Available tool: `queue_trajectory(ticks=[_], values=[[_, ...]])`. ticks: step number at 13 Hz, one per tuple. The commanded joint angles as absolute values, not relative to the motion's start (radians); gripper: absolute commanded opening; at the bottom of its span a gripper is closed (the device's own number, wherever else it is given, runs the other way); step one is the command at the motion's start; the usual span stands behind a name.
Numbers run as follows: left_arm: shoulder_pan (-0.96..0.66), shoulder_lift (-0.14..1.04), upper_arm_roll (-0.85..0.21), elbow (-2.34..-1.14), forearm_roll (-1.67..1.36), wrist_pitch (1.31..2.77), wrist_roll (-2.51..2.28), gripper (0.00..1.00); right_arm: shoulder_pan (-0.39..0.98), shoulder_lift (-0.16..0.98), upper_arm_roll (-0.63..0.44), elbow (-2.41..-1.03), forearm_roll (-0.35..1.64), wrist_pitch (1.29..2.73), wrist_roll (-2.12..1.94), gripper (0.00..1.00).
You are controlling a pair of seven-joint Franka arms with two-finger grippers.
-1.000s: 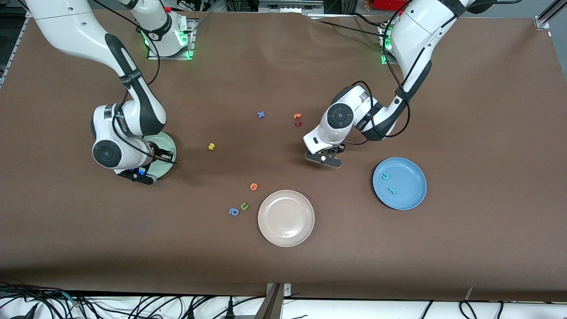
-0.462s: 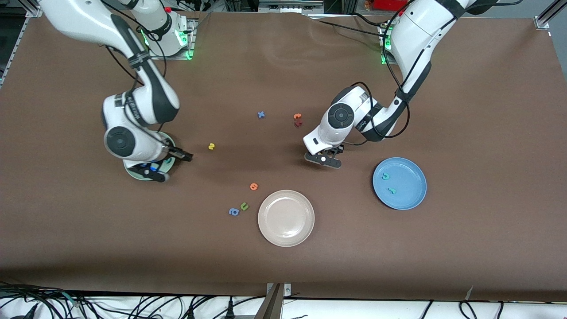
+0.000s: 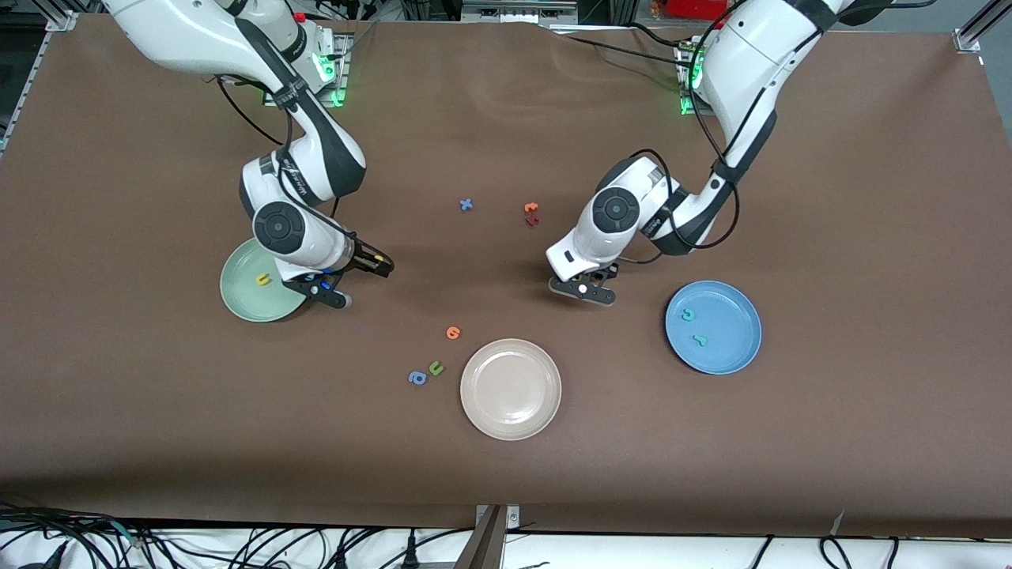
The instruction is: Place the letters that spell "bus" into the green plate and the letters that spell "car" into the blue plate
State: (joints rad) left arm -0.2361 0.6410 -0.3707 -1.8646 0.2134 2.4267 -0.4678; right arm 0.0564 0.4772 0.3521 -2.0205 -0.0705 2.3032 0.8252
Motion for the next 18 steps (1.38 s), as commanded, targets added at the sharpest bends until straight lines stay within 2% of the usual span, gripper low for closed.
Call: queue_trajectory(ticks=[1, 3, 7, 13, 14, 15, 16, 18], values=[[-0.198, 0.56, -0.379, -1.864, 0.247, 2.338, -0.416, 0.13, 0.048, 0.495, 0.357, -2.12, -0.061, 2.454, 0.833, 0.97], [-0.131, 0.514, -0.379, -1.865, 0.238, 2.28, -0.282, 0.14, 0.054, 0.515, 0.357, -2.123, -0.061, 2.476, 0.834, 0.95], [0.05, 0.497, -0.38, -1.868, 0.209, 2.243, 0.11, 0.15, 0.054, 0.517, 0.354, -2.123, -0.072, 2.474, 0.828, 0.76], [0.187, 0.538, -0.379, -1.878, 0.212, 2.244, 0.29, 0.16, 0.054, 0.517, 0.354, -2.121, -0.072, 2.47, 0.833, 0.15], [0.198, 0.551, -0.379, -1.873, 0.21, 2.246, 0.307, 0.31, 0.054, 0.515, 0.354, -2.118, -0.072, 2.467, 0.833, 0.09], [0.201, 0.552, -0.379, -1.87, 0.21, 2.247, 0.308, 0.74, 0.054, 0.509, 0.354, -2.114, -0.072, 2.464, 0.833, 0.08], [0.198, 0.552, -0.379, -1.868, 0.209, 2.246, 0.31, 1.0, 0.054, 0.491, 0.353, -2.102, -0.071, 2.439, 0.83, 0.08], [0.19, 0.545, -0.38, -1.865, 0.209, 2.243, 0.304, 1.0, 0.052, 0.447, 0.332, -2.025, -0.074, 2.28, 0.816, 0.08]])
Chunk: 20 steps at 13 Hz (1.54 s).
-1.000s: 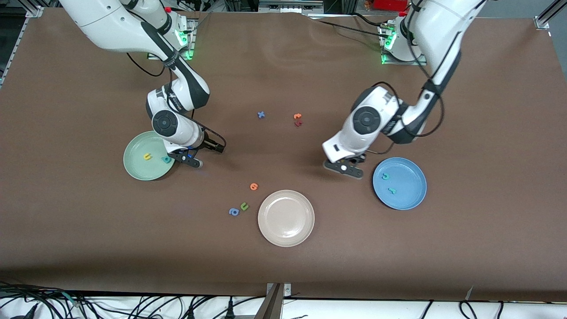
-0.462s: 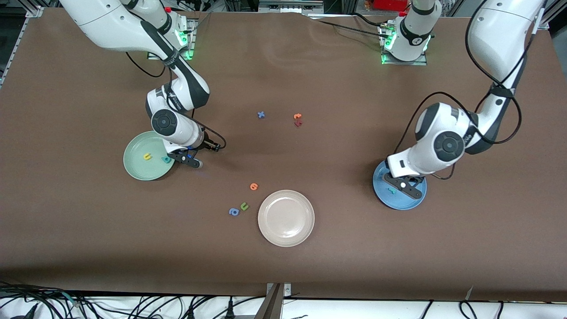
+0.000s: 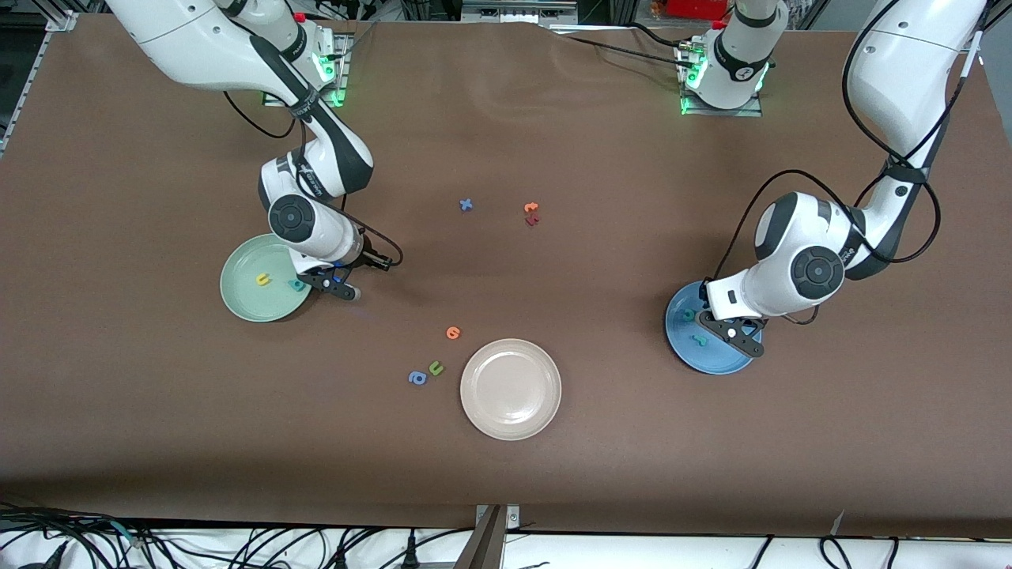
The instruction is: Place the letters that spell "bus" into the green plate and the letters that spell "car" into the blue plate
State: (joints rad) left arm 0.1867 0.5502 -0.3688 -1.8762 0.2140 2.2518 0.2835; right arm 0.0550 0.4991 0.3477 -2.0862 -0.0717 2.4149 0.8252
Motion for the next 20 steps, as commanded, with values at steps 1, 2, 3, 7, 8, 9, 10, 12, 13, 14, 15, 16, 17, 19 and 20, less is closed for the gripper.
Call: queue_trajectory(ticks=[1, 2, 3, 7, 8, 9, 10, 12, 13, 14, 15, 16, 17, 19, 20], values=[[0.192, 0.538, -0.391, -1.867, 0.207, 2.24, 0.304, 1.0, 0.052, 0.43, 0.321, -1.966, -0.077, 2.173, 0.807, 0.08], [0.199, 0.514, -0.412, -1.864, 0.207, 2.209, 0.296, 1.0, 0.051, 0.42, 0.307, -1.906, -0.078, 2.06, 0.778, 0.08], [0.199, 0.485, -0.428, -1.844, 0.201, 2.144, 0.292, 1.0, 0.051, 0.41, 0.266, -1.86, -0.078, 1.969, 0.714, 0.08], [0.189, 0.419, -0.44, -1.595, 0.06, 1.682, 0.258, 1.0, 0.046, 0.406, 0.073, -1.885, -0.069, 1.936, 0.335, 0.08], [0.189, 0.416, -0.445, -1.519, 0.06, 1.576, 0.241, 1.0, 0.041, 0.414, 0.049, -1.919, -0.06, 1.96, 0.292, 0.08], [0.19, 0.385, -0.448, -1.487, 0.06, 1.515, 0.232, 1.0, 0.04, 0.417, 0.048, -1.958, -0.057, 2.008, 0.278, 0.08], [0.201, 0.353, -0.443, -1.473, 0.06, 1.461, 0.238, 1.0, 0.04, 0.42, 0.048, -2.0, -0.055, 2.054, 0.279, 0.08], [0.192, 0.277, -0.425, -1.448, 0.074, 1.422, 0.244, 1.0, 0.04, 0.426, 0.048, -2.068, -0.055, 2.147, 0.278, 0.09], [0.18, 0.231, -0.393, -1.454, 0.068, 1.43, 0.236, 1.0, 0.04, 0.433, 0.048, -2.075, -0.055, 2.161, 0.278, 0.16], [0.134, 0.212, -0.305, -1.453, 0.061, 1.448, 0.236, 1.0, 0.04, 0.433, 0.048, -2.074, -0.055, 2.161, 0.278, 0.39], [0.038, 0.189, -0.181, -1.454, 0.058, 1.477, 0.236, 1.0, 0.041, 0.431, 0.048, -2.071, -0.055, 2.161, 0.278, 0.73], [0.0, 0.173, -0.113, -1.465, 0.032, 1.506, 0.233, 1.0, 0.041, 0.425, 0.048, -2.065, -0.055, 2.158, 0.279, 0.94], [-0.005, 0.16, -0.098, -1.492, -0.024, 1.558, 0.221, 1.0, 0.041, 0.413, 0.048, -2.048, -0.055, 2.148, 0.279, 0.99], [-0.098, 0.111, 0.01, -1.557, -0.058, 1.65, 0.106, 1.0, 0.041, 0.379, 0.051, -1.981, -0.055, 2.074, 0.288, 0.99], [-0.119, 0.077, 0.038, -1.592, -0.06, 1.652, 0.083, 1.0, 0.043, 0.373, 0.052, -1.923, -0.057, 2.01, 0.288, 0.99]])
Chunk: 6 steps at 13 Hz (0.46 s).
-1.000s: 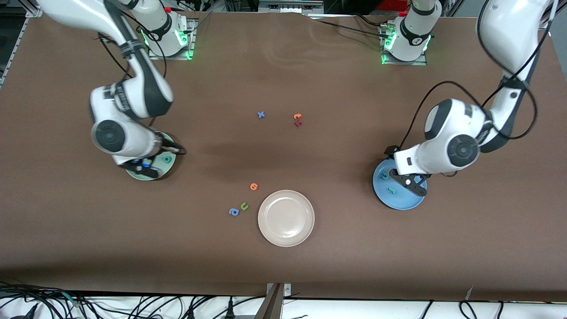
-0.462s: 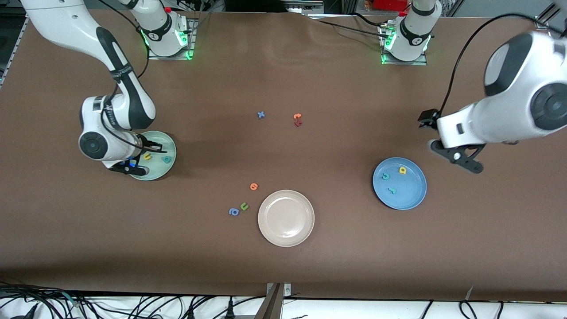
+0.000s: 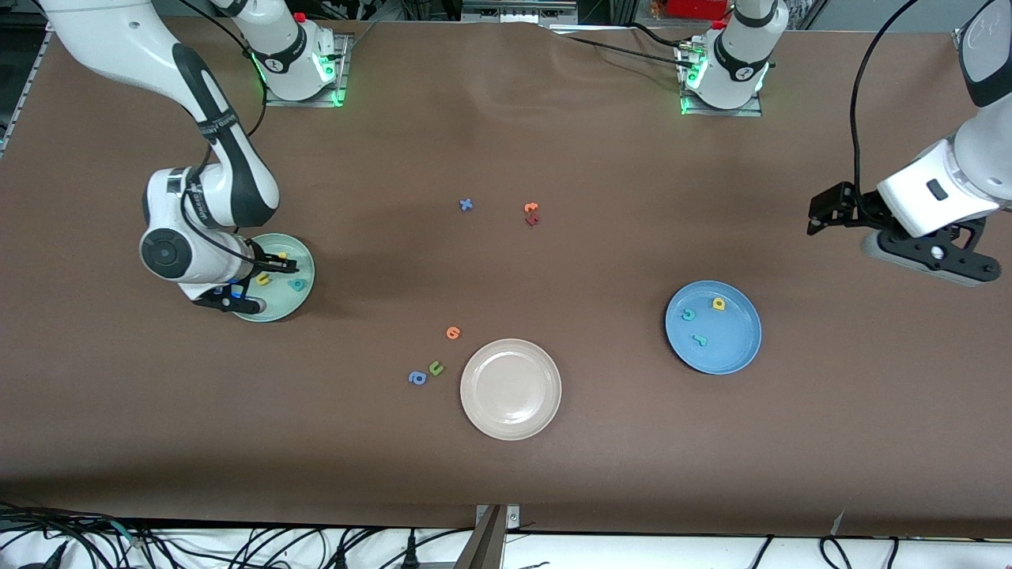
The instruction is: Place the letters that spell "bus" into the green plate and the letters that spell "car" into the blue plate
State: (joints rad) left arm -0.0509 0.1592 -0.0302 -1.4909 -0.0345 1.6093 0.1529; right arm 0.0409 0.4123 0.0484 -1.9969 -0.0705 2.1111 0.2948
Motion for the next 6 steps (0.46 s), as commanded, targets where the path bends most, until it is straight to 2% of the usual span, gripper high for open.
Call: queue_trajectory(ticks=[1, 3, 6], values=[[-0.124, 0.039, 0.038, -1.638, -0.06, 1.654, 0.069, 1.0, 0.041, 0.373, 0.054, -1.857, -0.057, 1.946, 0.285, 0.99], [-0.13, -0.026, 0.038, -1.727, -0.058, 1.654, 0.054, 1.0, 0.041, 0.374, 0.055, -1.719, -0.055, 1.814, 0.278, 0.99], [-0.114, -0.07, 0.035, -1.759, -0.055, 1.652, 0.06, 1.0, 0.041, 0.376, 0.051, -1.536, 0.033, 1.654, 0.275, 0.99]])
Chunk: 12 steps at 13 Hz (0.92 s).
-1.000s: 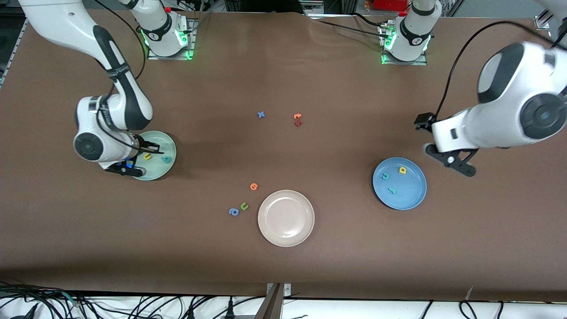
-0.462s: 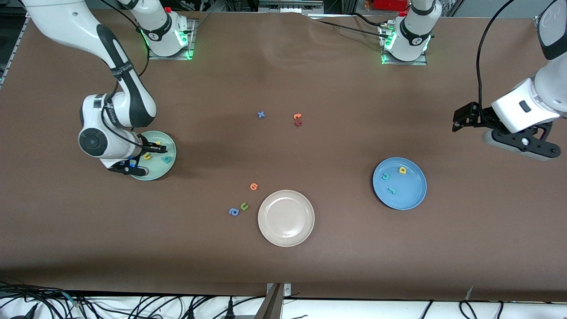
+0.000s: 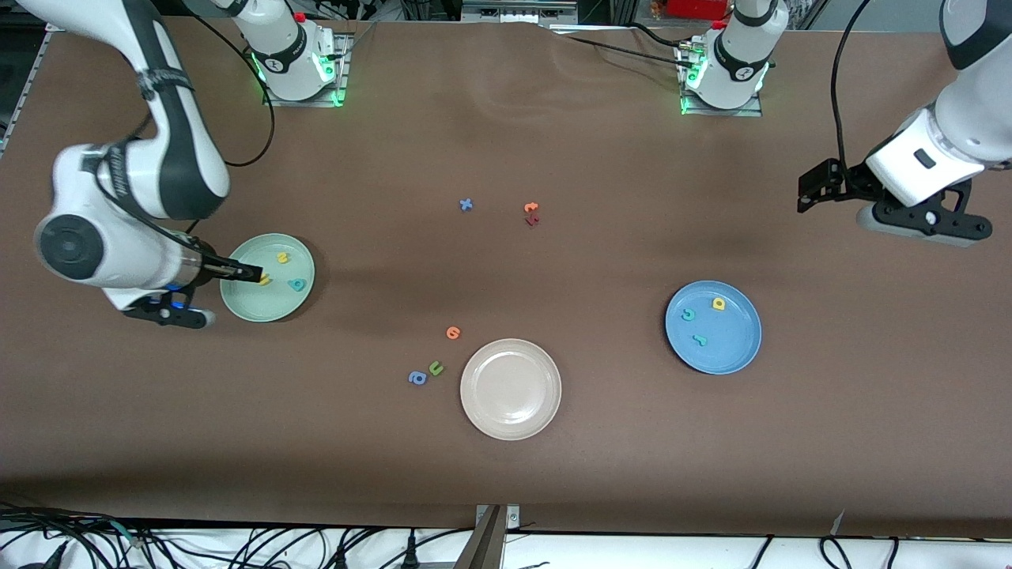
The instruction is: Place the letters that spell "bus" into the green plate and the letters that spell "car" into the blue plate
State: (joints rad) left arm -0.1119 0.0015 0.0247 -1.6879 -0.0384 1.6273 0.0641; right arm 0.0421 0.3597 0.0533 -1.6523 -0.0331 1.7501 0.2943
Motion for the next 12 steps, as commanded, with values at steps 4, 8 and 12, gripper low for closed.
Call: queue_trajectory(ticks=[4, 8, 12], values=[[-0.048, -0.109, -0.024, -1.807, -0.043, 1.649, 0.075, 1.0, 0.031, 0.374, 0.043, -1.332, 0.074, 1.501, 0.267, 0.99], [-0.045, -0.1, -0.031, -1.793, -0.041, 1.641, 0.071, 1.0, 0.031, 0.289, 0.032, -1.258, -0.001, 1.417, 0.174, 0.99], [-0.046, -0.089, -0.031, -1.776, -0.04, 1.626, 0.071, 1.0, 0.034, 0.18, 0.034, -1.362, -0.056, 1.445, 0.17, 0.99]])
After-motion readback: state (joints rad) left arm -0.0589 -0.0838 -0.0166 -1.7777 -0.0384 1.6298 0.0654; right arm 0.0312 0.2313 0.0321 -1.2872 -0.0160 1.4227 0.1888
